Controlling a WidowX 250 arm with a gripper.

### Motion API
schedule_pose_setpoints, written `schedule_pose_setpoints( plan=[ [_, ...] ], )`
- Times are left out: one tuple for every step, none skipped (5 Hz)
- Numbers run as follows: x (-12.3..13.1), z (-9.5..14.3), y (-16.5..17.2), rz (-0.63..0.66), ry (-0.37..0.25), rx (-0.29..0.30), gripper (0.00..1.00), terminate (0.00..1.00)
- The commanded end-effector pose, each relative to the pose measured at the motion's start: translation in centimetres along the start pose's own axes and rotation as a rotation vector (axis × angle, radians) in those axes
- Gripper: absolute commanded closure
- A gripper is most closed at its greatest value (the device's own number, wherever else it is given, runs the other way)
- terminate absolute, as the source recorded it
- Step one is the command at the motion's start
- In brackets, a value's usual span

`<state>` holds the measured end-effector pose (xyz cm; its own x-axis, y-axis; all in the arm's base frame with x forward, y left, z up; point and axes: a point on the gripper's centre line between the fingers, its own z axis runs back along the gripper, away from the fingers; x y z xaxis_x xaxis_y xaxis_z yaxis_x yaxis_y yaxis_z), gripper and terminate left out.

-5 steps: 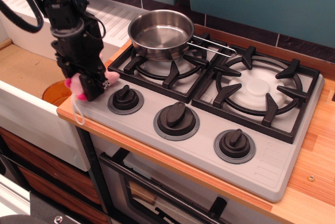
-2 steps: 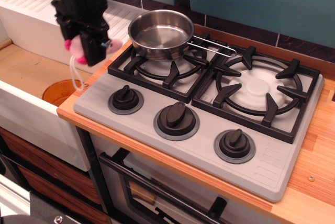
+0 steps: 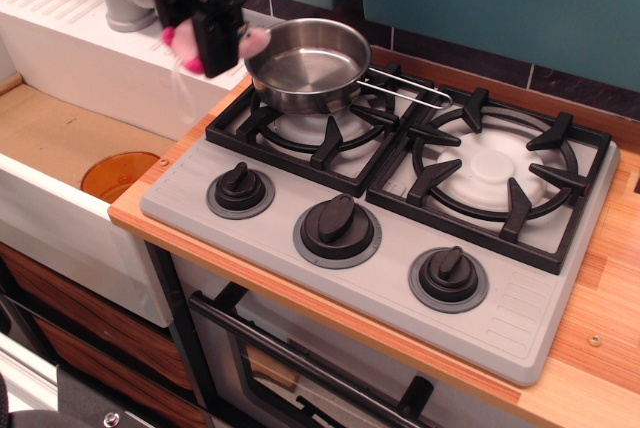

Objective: Put stuffedpig in pan

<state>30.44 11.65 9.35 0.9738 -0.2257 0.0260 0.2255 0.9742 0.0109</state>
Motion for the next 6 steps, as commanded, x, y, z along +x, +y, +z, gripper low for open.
schedule_pose_setpoints(
  plan=[
    [4.6, 1.9, 0.8, -0.026, -0.03, -0.002, 1.0, 0.0],
    [5.7, 1.5, 0.9, -0.032, -0.036, -0.019, 1.0, 0.0],
    [6.1, 1.5, 0.7, -0.035, -0.034, -0.015, 1.0, 0.0],
    [6.1, 1.4, 0.1, -0.012, -0.042, 0.022, 0.0, 0.0],
    [5.8, 1.8, 0.3, -0.018, -0.04, 0.027, 0.0, 0.0],
    [5.6, 2.8, 0.7, -0.03, -0.04, 0.036, 0.0, 0.0]
  ],
)
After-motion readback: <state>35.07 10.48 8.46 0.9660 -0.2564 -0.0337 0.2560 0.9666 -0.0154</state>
